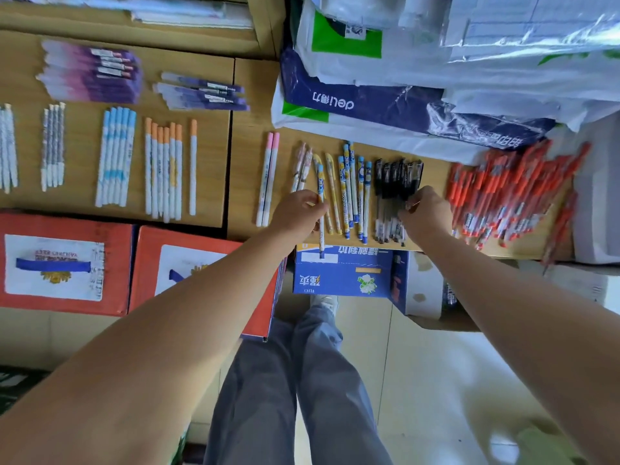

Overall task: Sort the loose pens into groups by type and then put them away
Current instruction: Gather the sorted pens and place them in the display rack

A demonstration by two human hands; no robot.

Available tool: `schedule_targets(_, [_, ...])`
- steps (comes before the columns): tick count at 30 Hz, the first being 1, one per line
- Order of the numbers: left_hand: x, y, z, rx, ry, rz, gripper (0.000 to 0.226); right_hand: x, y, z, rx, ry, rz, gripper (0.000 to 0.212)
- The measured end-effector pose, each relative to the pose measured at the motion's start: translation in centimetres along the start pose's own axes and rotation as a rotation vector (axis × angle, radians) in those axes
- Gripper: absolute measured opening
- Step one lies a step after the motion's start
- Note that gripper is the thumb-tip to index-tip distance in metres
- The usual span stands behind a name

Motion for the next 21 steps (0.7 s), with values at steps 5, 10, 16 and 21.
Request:
schedule_targets(5, [-0.4,0.5,0.2,0.011,-0.012,-0.011,0.016,0.9,-1.4,-0.4,0.112,0.076,0.115,0.016])
schedule_targets(10, [-0.9,2.1,0.3,-0.034,0.024,-0.019,0.02,-1.3,-6.5,-2.9,0.299,-0.325,0.442,0.013])
schedule_targets(16, [-1.5,3.1,0.4,-0.085,0.062,0.061,0.027,-3.2,-7.5,-3.5,0.268,-0.44,0.542,0.014])
schedule_targets(21, [-1.8,3.7,0.6,-0.283,0.153,0.407,0.018,-2.2,-4.9,-1.9,0.251,-0.27,0.38,0.011])
Point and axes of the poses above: each hand's wrist, its own z-axis towards the middle knuckle, its own x-axis out of the back of the hand, y = z × x, the point moved 8 cm from there along z, towards the middle knuckle, and after that the axes turned 8 degrees about x, right-handed, at the moved point
